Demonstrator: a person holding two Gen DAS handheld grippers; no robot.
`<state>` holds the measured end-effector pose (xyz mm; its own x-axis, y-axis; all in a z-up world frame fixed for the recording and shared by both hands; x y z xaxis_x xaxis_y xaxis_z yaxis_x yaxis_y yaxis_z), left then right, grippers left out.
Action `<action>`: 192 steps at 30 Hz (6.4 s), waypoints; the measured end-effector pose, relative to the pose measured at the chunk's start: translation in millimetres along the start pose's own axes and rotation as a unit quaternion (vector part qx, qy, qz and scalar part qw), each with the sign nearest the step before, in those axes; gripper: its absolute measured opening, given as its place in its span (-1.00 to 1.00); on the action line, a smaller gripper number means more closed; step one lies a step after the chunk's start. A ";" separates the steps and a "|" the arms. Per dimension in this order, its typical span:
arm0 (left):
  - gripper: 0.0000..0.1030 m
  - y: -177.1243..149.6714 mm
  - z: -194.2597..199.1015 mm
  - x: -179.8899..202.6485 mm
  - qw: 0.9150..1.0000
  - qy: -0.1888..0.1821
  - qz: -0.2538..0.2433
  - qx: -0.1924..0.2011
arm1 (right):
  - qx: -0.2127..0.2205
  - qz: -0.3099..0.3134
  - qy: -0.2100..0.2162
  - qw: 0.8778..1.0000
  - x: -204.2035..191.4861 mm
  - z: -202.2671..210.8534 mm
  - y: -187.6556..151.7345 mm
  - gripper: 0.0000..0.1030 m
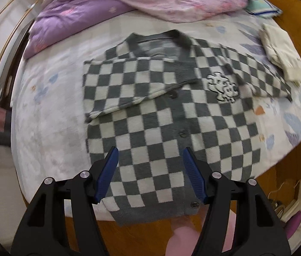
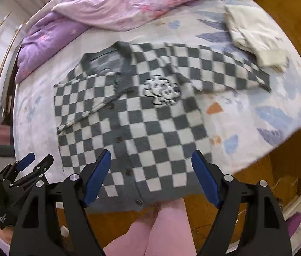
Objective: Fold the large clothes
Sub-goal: 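Move the right tool to the other sleeve cuff and grasp it, then lift the cuff with the right gripper and carry it across the cardigan, then grasp the folded grey cuff with the left gripper while the right gripper releases and smooths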
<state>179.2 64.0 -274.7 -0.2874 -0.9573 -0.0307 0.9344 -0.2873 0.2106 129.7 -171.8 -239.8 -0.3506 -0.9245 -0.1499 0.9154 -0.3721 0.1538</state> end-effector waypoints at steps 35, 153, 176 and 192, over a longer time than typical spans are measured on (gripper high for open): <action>0.21 189.4 -152.5 223.9 0.993 -0.087 0.031 -0.071 | -0.060 -0.353 0.063 0.932 389.8 -145.4 126.5 0.64; -0.76 117.0 -282.2 -130.9 0.958 -0.058 0.264 -0.094 | -0.049 0.057 -0.073 0.995 36.4 -321.5 156.2 -0.82; -0.70 112.7 -300.8 -119.4 0.968 -0.033 0.233 -0.089 | -0.147 0.056 -0.038 0.987 14.8 -349.8 274.5 -0.94; -0.38 114.5 -291.6 -101.5 0.975 0.003 0.196 -0.104 | -0.182 -0.025 -0.023 0.983 42.0 -309.4 190.0 -0.37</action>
<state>376.7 118.9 -532.3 0.1003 -0.9949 0.0057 0.9949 0.1004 0.0055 350.1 -255.6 -519.1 -0.3979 -0.9117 -0.1025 0.9038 -0.3704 -0.2142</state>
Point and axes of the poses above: each gripper's, at about its wrist camera, not at the fingertips, and z roughly against the way its jaws point, x to its right, y to its top, the point moved 2 cm from there along -z, roughly the way its jaws point, and after that the axes turned 2 degrees about -y, right-handed, at the moved point
